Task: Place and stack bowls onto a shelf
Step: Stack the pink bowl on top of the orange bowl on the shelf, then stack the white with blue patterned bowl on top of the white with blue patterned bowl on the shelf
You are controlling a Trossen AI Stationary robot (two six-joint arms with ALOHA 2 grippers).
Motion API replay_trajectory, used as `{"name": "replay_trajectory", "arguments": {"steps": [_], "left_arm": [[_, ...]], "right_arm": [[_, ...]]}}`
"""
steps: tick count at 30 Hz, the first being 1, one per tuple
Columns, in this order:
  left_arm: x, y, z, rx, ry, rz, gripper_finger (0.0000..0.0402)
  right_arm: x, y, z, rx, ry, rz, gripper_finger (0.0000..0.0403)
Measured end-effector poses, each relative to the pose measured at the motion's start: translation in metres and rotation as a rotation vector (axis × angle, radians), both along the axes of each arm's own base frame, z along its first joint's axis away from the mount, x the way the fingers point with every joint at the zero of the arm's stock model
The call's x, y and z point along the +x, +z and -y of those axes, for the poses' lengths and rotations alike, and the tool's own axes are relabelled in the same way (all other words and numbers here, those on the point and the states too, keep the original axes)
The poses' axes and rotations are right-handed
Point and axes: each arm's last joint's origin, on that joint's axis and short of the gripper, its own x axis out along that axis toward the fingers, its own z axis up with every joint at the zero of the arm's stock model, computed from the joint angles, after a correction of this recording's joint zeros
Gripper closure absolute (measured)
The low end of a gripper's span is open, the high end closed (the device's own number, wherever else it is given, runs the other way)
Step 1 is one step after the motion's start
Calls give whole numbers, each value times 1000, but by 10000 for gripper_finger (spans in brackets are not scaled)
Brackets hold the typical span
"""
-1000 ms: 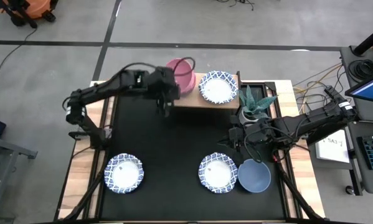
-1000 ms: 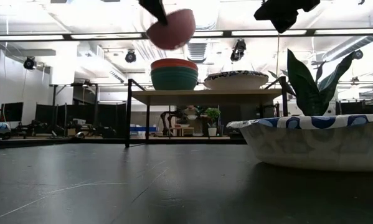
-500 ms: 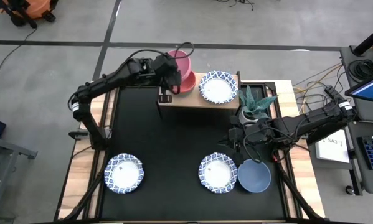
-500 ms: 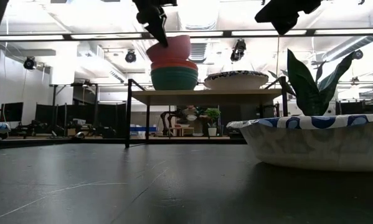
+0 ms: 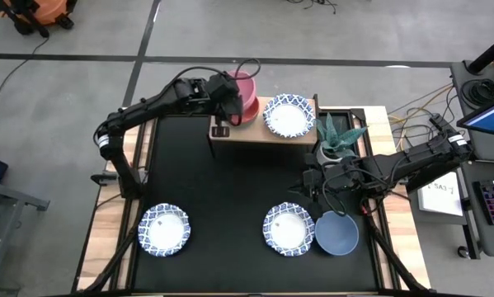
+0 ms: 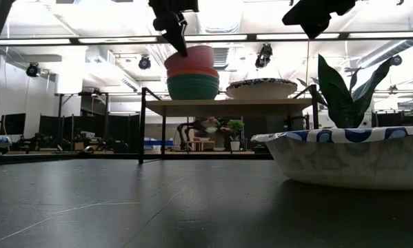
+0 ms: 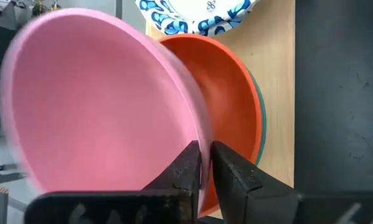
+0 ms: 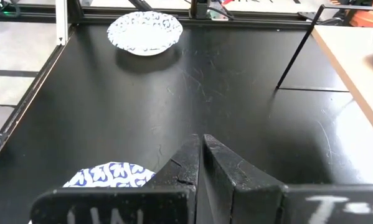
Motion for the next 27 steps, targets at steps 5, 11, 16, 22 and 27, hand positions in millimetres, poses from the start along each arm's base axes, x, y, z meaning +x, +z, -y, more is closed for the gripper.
{"name": "replay_trajectory", "arguments": {"steps": [5,11,16,22,27], "left_arm": [[3,-4,-2,3,-2,-16,350],[2,-3,-2,13,7,-17,316],[-9,8,5,11,10,4,302],[-19,25,10,-133,-93,163,302],[-21,35,6,-179,-158,283,302]], "right_arm": [[0,0,0,2,-1,0,394],[0,0,0,5,-3,0,394],[0,-1,0,9,-5,-4,394],[0,-5,0,7,-5,-7,394],[0,-6,0,9,-3,11,394]]}}
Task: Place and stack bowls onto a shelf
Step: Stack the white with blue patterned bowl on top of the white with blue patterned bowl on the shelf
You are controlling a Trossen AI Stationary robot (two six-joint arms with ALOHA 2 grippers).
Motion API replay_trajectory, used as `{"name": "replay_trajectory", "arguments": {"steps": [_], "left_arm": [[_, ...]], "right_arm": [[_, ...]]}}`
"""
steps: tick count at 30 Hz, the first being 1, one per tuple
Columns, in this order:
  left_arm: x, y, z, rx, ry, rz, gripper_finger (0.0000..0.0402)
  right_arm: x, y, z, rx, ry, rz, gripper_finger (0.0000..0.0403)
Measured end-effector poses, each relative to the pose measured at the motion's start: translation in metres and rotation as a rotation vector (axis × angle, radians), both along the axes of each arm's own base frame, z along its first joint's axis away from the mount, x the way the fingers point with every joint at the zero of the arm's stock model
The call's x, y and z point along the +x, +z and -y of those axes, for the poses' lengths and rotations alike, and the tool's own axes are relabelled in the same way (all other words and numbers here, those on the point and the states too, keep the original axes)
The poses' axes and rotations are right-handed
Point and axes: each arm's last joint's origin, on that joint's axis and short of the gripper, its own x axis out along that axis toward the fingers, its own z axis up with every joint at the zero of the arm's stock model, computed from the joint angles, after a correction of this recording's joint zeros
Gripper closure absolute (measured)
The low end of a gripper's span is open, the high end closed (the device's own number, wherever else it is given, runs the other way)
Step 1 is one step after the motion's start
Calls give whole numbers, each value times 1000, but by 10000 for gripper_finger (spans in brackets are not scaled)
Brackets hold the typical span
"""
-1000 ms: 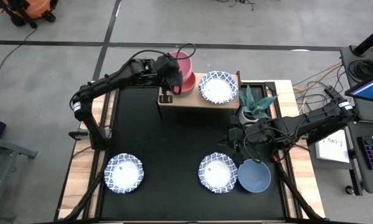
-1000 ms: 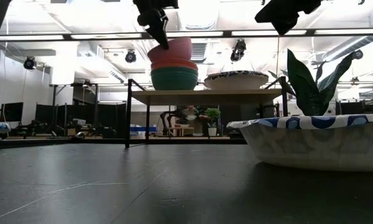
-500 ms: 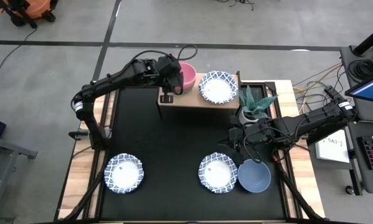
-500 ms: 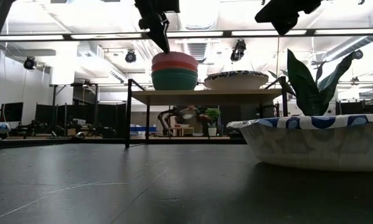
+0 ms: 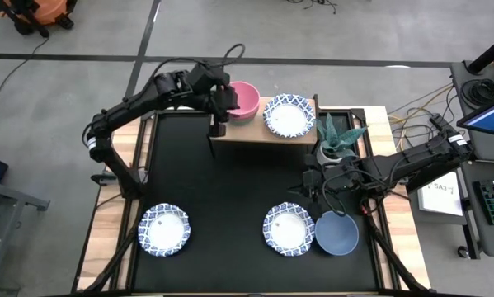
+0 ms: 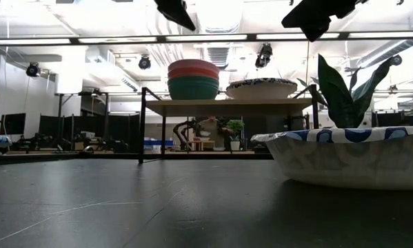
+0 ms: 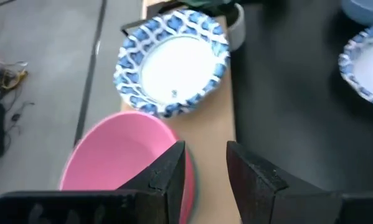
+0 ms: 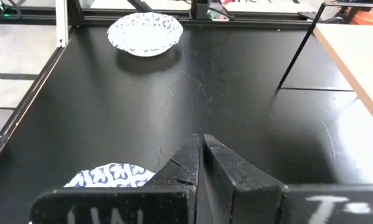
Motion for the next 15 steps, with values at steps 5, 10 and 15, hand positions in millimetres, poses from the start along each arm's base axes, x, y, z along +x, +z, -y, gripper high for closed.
{"name": "replay_trajectory", "arguments": {"steps": [5,10,15], "left_arm": [[-4,-15,-12,-27,53,-23,302],[-16,-39,-10,-73,106,-16,310],[-44,-43,12,-98,137,101,322]], "right_arm": [[0,0,0,-5,3,2,394],[1,0,0,-6,5,17,394],[1,0,0,13,-3,20,394]]}}
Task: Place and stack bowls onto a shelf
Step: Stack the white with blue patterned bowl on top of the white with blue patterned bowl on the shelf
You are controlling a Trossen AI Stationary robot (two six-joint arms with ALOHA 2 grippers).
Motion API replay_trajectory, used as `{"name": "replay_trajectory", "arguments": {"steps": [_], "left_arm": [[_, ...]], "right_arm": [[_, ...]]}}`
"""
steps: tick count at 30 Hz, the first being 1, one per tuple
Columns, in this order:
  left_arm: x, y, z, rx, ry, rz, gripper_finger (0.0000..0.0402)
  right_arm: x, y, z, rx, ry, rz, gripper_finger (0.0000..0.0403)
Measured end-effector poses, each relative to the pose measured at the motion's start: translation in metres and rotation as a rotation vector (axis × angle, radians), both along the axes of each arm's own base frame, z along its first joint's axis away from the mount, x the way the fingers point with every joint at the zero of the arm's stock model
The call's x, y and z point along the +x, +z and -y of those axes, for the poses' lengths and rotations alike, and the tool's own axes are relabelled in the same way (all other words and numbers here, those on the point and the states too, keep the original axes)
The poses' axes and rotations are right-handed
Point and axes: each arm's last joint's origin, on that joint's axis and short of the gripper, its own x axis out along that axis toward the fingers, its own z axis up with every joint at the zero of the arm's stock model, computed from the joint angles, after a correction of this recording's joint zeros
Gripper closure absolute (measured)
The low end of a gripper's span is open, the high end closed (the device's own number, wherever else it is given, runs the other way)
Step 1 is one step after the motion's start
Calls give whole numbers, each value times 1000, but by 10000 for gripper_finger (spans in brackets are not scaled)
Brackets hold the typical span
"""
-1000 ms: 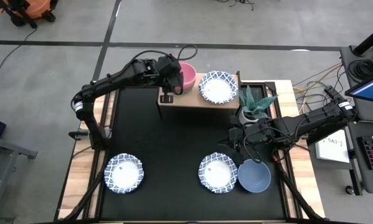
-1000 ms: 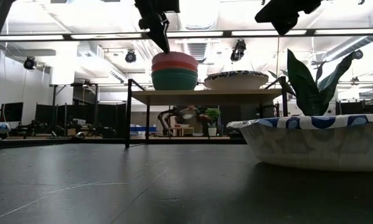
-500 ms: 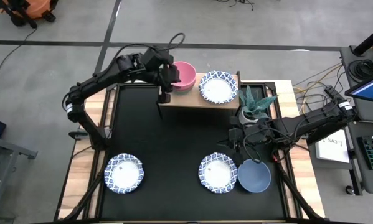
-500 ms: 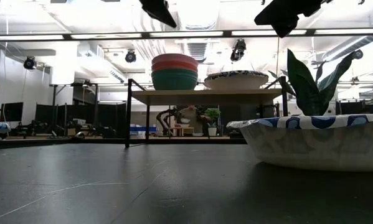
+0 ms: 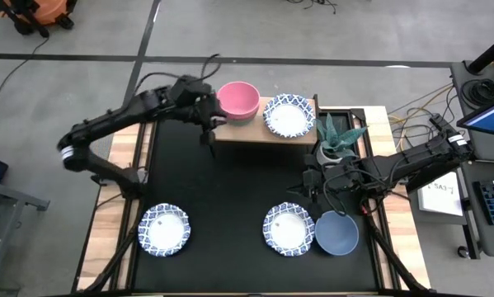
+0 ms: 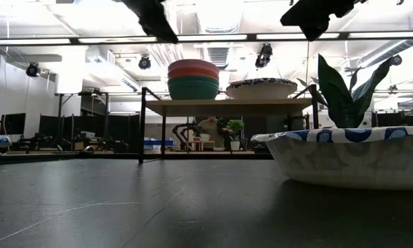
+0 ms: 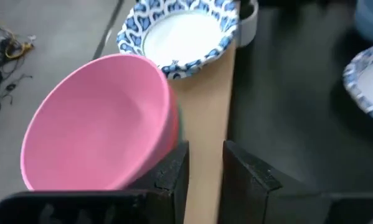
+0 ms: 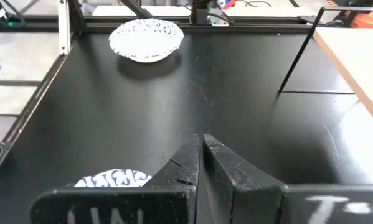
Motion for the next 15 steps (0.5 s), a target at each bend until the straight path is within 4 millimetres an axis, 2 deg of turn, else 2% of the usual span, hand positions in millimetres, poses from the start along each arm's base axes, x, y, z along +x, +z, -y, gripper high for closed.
{"name": "replay_trajectory", "arguments": {"steps": [7,15], "left_arm": [[-44,-11,37,-83,36,181,325],[-71,-43,70,-188,-1,334,326]], "right_arm": [[1,2,0,90,-60,24,394],[12,-5,-3,190,-126,-60,394]]}}
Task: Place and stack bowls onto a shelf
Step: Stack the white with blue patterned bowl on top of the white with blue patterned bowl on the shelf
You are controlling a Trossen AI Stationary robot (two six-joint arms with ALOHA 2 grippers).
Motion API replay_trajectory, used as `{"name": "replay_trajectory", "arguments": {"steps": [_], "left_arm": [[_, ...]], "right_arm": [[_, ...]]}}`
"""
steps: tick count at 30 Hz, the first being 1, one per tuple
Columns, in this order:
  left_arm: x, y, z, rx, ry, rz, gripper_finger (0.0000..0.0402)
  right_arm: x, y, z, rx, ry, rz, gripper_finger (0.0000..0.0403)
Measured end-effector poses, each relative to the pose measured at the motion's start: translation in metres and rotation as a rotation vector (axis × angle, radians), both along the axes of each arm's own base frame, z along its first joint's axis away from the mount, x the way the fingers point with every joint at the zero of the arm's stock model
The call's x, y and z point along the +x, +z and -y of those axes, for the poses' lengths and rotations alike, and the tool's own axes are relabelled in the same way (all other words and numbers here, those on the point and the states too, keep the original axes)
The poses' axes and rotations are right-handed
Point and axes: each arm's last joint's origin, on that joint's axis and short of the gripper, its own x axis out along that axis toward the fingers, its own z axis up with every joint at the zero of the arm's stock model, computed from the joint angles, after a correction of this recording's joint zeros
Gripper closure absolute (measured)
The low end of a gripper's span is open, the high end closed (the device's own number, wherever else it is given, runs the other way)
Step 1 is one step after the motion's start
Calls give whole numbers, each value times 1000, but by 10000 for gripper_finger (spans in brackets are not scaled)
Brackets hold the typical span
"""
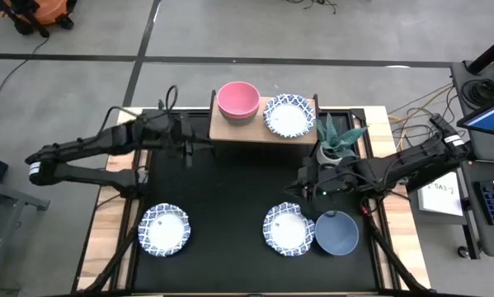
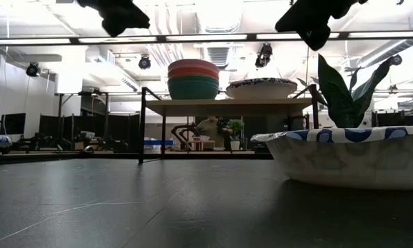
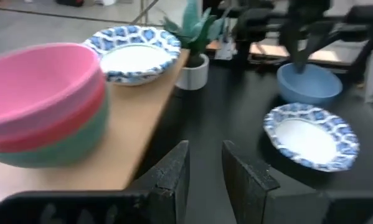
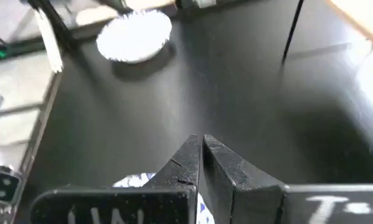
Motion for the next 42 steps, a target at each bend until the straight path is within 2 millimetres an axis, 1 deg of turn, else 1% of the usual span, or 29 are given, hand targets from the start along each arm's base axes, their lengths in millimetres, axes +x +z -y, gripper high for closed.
{"name": "replay_trajectory", "arguments": {"steps": [5,9,13,16,19,23,28,31,33,36,42], "left_arm": [[-6,-18,14,-38,-42,74,326],[-9,-27,20,-58,-65,94,326],[-11,-30,22,-66,-72,96,326],[-10,-32,22,-70,-70,92,326],[-9,-32,22,-71,-70,86,326],[-7,-33,22,-65,-71,80,326],[-7,-34,22,-63,-72,74,326],[-7,-34,22,-58,-74,73,326],[-7,-34,22,-56,-74,73,326],[-7,-34,22,-55,-74,73,326],[-7,-34,21,-55,-74,72,326]], "right_arm": [[12,-6,-5,-1,18,-199,394],[21,-10,-9,-13,47,-350,394],[29,-17,-12,-14,76,-488,394],[37,-19,-14,-16,80,-527,387],[44,-22,-18,2,112,-560,367],[53,-31,-20,-7,112,-612,314],[60,-52,-22,-35,98,-700,237],[64,-64,-21,-44,88,-753,209],[67,-72,-20,-48,82,-780,200],[71,-84,-21,-61,74,-818,199],[76,-102,-19,-72,62,-877,219]]}}
